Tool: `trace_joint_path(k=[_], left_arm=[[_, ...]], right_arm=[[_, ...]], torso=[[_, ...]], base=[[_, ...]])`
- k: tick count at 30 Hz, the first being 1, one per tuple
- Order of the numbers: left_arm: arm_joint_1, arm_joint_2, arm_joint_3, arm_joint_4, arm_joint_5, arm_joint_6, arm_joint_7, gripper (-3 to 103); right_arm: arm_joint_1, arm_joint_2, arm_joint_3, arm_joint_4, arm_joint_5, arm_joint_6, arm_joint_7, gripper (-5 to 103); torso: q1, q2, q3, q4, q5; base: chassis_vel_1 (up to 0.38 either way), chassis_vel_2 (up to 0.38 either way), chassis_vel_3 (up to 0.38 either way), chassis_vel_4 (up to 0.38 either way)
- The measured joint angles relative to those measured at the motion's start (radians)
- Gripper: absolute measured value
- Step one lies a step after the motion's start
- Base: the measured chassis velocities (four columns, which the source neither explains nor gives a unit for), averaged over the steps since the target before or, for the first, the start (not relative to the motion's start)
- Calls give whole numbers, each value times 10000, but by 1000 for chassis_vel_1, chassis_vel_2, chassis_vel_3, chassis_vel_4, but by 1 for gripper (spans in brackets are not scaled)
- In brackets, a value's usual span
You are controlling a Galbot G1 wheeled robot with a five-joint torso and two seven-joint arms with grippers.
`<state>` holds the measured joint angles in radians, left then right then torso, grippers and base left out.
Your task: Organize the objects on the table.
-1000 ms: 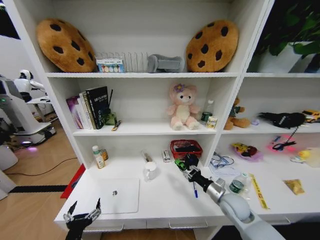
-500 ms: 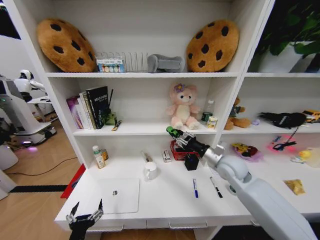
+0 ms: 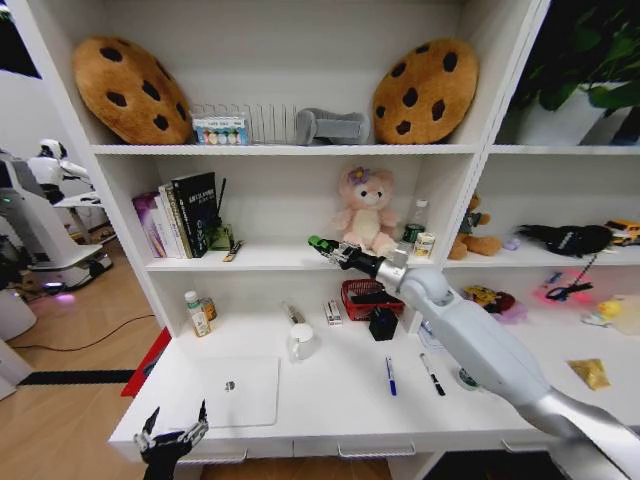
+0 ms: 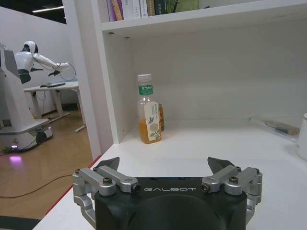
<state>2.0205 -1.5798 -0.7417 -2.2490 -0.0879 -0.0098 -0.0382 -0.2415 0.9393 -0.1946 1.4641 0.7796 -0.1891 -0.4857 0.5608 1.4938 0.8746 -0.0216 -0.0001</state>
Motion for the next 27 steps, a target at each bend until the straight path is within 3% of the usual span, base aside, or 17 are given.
trace_joint_path(k=[7,16,21,27], left_arm=[[-185,-149,119,267,147,-169,20,100],[-367,-193,61,422,132,-365,21,100],[-456,-3,-110,497,-39,-486,-6,100],[-530,138,-241,523,-207,-500,-39,100]], right_arm=[[1557,519,-1210,-1581,-68,156,-1205,36],[2366,1304,-1774,-2707,-189,-248,-1094,36],[2925,2178,-2263,-3707,-235,-441,-1303,36],[3079,2447,-2434,-3905,-294,-525,-1149,36]], torso=[[0,1,-2,0,-2],[0,0,-1,1,0],[0,1,-1,4,-2],[-2,0,-2,4,-2]], base=[[0,0,0,0],[0,0,0,0],[0,0,0,0],[0,0,0,0]])
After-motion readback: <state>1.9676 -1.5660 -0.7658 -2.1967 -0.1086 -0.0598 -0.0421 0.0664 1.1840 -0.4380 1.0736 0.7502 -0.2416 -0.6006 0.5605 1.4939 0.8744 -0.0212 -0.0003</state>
